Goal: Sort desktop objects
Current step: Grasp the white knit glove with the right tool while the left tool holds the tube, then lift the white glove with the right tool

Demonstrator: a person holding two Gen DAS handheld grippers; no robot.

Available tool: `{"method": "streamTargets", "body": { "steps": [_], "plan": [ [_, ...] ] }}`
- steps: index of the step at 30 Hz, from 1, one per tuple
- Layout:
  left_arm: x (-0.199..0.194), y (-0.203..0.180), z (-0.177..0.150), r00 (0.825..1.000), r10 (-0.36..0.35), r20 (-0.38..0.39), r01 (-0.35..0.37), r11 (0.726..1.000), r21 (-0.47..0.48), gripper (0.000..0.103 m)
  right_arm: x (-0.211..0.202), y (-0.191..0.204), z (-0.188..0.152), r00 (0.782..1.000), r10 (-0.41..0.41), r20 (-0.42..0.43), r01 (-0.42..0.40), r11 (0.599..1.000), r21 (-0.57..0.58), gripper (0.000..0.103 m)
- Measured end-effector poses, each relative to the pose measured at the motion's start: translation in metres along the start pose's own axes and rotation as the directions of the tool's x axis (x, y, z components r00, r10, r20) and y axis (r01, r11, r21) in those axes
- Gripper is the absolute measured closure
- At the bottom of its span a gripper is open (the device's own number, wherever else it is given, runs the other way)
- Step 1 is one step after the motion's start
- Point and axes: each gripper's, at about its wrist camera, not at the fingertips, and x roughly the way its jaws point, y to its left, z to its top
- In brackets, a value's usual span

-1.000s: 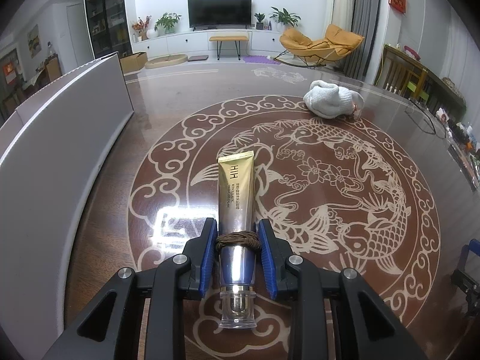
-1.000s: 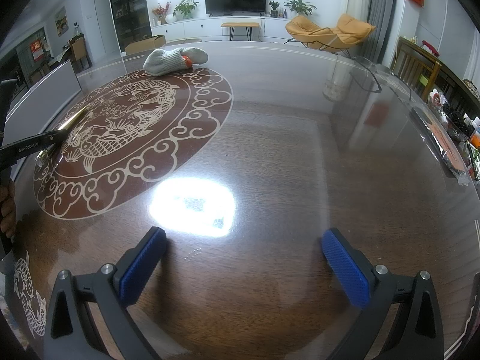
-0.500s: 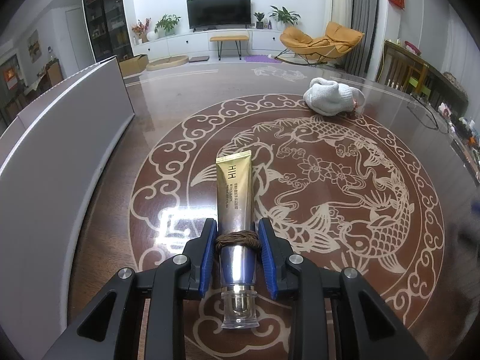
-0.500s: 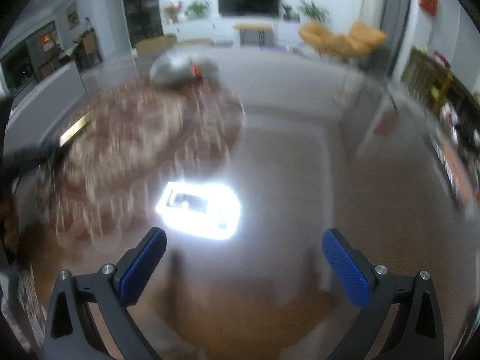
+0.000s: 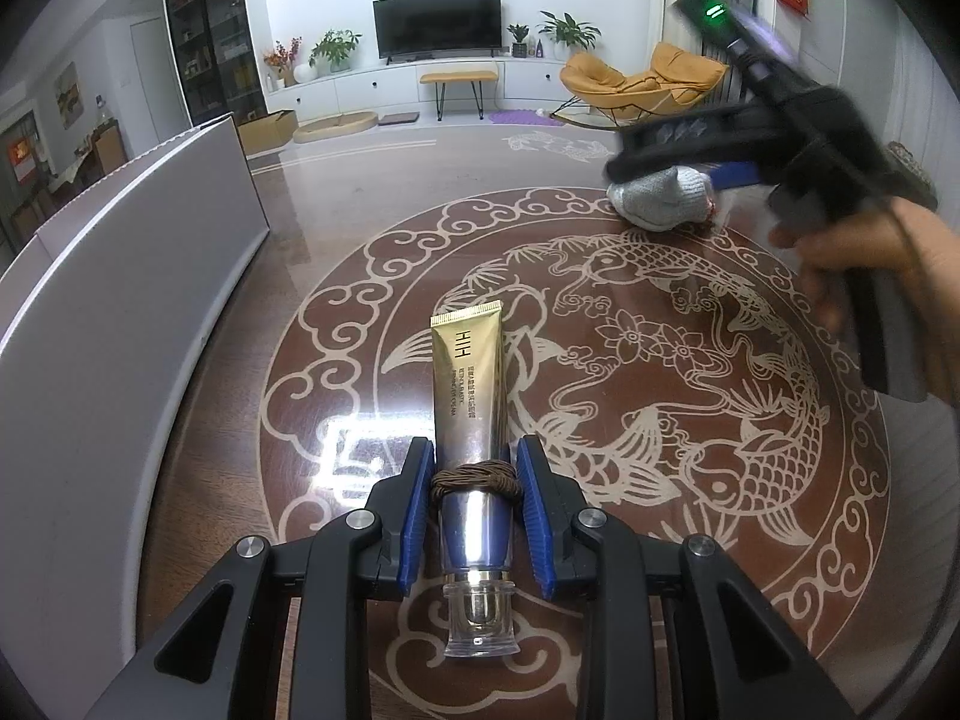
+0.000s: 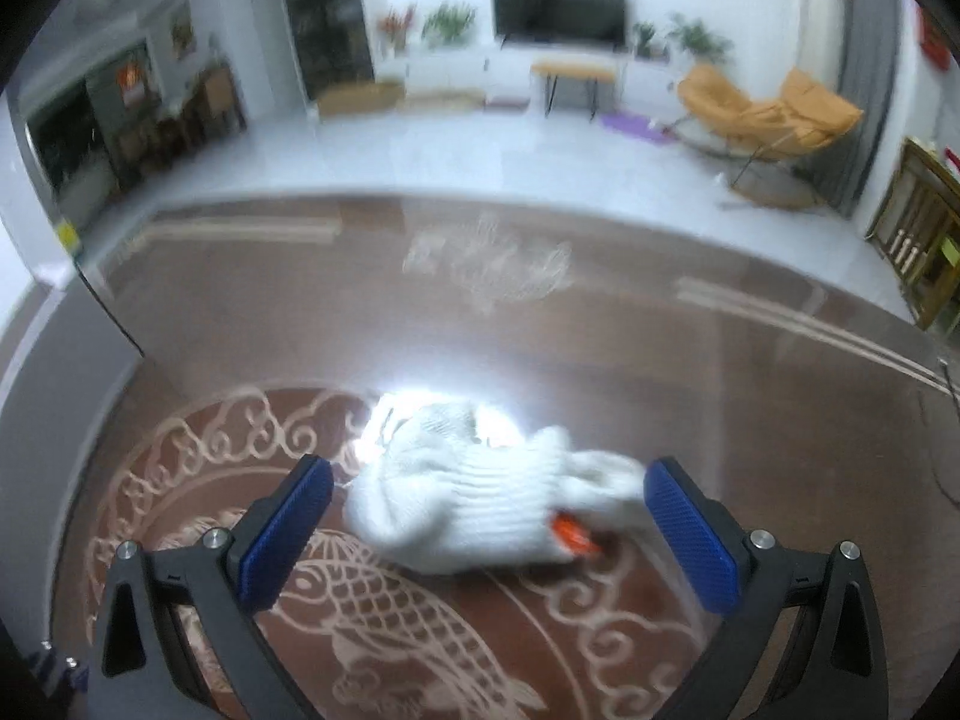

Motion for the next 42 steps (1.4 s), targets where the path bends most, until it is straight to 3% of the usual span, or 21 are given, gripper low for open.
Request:
{"method": "streamTargets", "body": {
  "steps": [2, 5, 8, 15, 19, 22, 25, 28, 31, 33, 42],
  "plan": [
    [0.0, 0.0, 0.0, 1.0, 0.0, 0.0, 0.0, 1.0, 0.0, 0.074, 0.006, 0.003, -0.003, 1.0, 0.014, -0.006, -0.014, 1.0, -0.023, 0.025],
    [0.0, 0.0, 0.0, 1.0, 0.0, 0.0, 0.0, 1.0, 0.0, 0.074, -0.003, 0.0, -0.016, 0.998, 0.041, 0.04, -0.04, 0.999, -0.019, 0.037],
    [0.0, 0.0, 0.0, 1.0, 0.001, 0.0, -0.001, 1.0, 0.0, 0.074, -0.02, -0.006, -0.043, 0.997, 0.056, 0.058, -0.055, 0.998, -0.018, 0.037],
    [0.0, 0.0, 0.0, 1.0, 0.0, 0.0, 0.0, 1.0, -0.001, 0.074, -0.101, -0.014, -0.164, 0.995, 0.068, 0.078, -0.062, 0.995, -0.074, 0.036],
    [0.0, 0.0, 0.0, 1.0, 0.002, 0.0, -0.002, 1.0, 0.0, 0.074, -0.151, -0.013, -0.241, 0.995, 0.005, 0.099, -0.001, 0.999, -0.043, 0.034],
    [0.0, 0.0, 0.0, 1.0, 0.004, 0.0, -0.004, 1.0, 0.003, 0.074, -0.17, -0.016, -0.266, 0.993, -0.032, 0.116, 0.029, 0.999, 0.028, 0.033],
    [0.0, 0.0, 0.0, 1.0, 0.005, 0.001, -0.005, 1.0, 0.003, 0.074, -0.176, -0.017, -0.272, 0.99, -0.068, 0.126, 0.058, 0.995, 0.078, 0.032],
    [0.0, 0.0, 0.0, 1.0, 0.005, 0.0, -0.005, 1.0, 0.003, 0.074, -0.176, -0.018, -0.281, 0.992, -0.072, 0.103, 0.061, 0.993, 0.103, 0.016],
    [0.0, 0.0, 0.0, 1.0, 0.005, 0.001, -0.005, 1.0, 0.003, 0.074, -0.171, -0.019, -0.278, 0.993, -0.081, 0.087, 0.072, 0.992, 0.102, 0.011],
    [0.0, 0.0, 0.0, 1.0, 0.005, 0.0, -0.005, 1.0, 0.003, 0.074, -0.167, -0.018, -0.277, 0.994, -0.084, 0.066, 0.077, 0.992, 0.099, 0.002],
    [0.0, 0.0, 0.0, 1.0, 0.003, 0.0, -0.003, 1.0, 0.001, 0.074, -0.159, -0.013, -0.277, 0.991, -0.132, 0.02, 0.13, 0.989, 0.07, 0.0]
  ]
}}
